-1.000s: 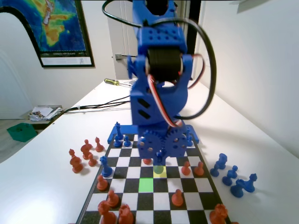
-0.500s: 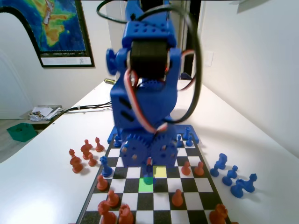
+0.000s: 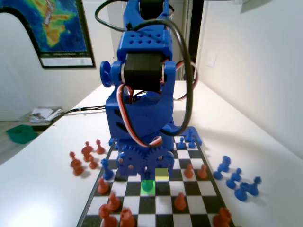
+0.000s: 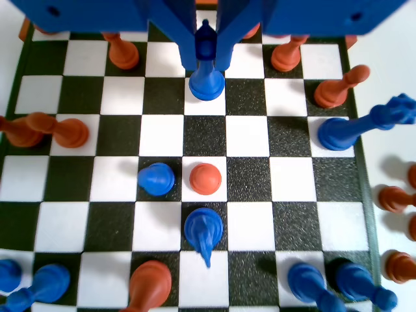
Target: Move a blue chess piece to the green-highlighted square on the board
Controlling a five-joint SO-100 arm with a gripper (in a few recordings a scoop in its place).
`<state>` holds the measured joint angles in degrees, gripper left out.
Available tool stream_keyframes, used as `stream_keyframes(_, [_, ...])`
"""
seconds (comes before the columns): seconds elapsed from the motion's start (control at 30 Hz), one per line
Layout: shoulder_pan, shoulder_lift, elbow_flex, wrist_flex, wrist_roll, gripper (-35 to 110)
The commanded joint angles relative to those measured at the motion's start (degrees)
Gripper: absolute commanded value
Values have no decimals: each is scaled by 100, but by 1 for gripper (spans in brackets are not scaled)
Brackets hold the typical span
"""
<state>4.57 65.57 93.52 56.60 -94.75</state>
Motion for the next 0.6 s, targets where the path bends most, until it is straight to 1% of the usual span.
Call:
stream_keyframes(0.0, [114,158,-105,0,-97,1])
stream_keyframes(0.27, [105,158,-62,-26,-114,1])
stream_keyframes(0.57, [88,167,158,-255,-193,6])
